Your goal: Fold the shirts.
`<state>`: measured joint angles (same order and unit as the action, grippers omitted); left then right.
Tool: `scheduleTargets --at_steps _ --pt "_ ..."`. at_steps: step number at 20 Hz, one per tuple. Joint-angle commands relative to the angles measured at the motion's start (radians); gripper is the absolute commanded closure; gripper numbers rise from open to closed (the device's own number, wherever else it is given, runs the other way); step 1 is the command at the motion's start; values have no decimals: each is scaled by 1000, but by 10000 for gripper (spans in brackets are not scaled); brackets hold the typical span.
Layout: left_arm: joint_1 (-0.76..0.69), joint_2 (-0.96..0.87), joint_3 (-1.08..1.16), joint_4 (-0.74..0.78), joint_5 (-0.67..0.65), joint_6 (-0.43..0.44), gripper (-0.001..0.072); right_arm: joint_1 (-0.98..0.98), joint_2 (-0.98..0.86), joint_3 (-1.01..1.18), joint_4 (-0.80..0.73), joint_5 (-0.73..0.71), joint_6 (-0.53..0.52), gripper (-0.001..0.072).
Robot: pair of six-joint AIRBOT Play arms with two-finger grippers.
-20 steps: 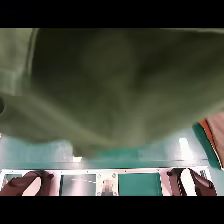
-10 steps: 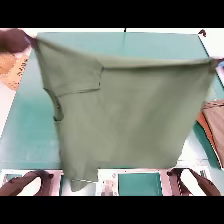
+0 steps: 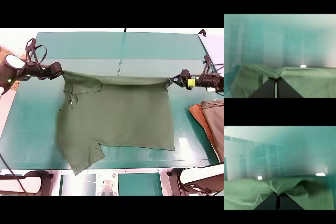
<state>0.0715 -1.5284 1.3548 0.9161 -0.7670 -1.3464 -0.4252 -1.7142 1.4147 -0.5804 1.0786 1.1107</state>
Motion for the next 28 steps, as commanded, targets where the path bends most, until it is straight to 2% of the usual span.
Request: scheduleTargets --at_steps 1,5,9,11,15,17,22,28 --pt "1 -63 94 -18 96 2 686 22 -170 262 1 25 69 694" --pt "1 -108 212 -19 98 3 686 51 -243 458 -15 10 113 694" --pt "1 -142 230 8 86 5 686 68 -266 479 -63 -8 114 694" --pt "3 -142 230 85 16 3 686 68 -265 479 -172 39 143 694" --pt "3 -156 219 290 -203 -14 685 69 -265 460 -438 224 154 694" --pt "1 -167 187 292 -217 -14 685 77 -265 423 -508 249 154 694" --pt "0 -190 101 272 -213 -13 686 106 -265 376 -570 259 145 693" --pt "0 -201 76 163 -242 -4 684 162 -265 378 -688 296 143 692"
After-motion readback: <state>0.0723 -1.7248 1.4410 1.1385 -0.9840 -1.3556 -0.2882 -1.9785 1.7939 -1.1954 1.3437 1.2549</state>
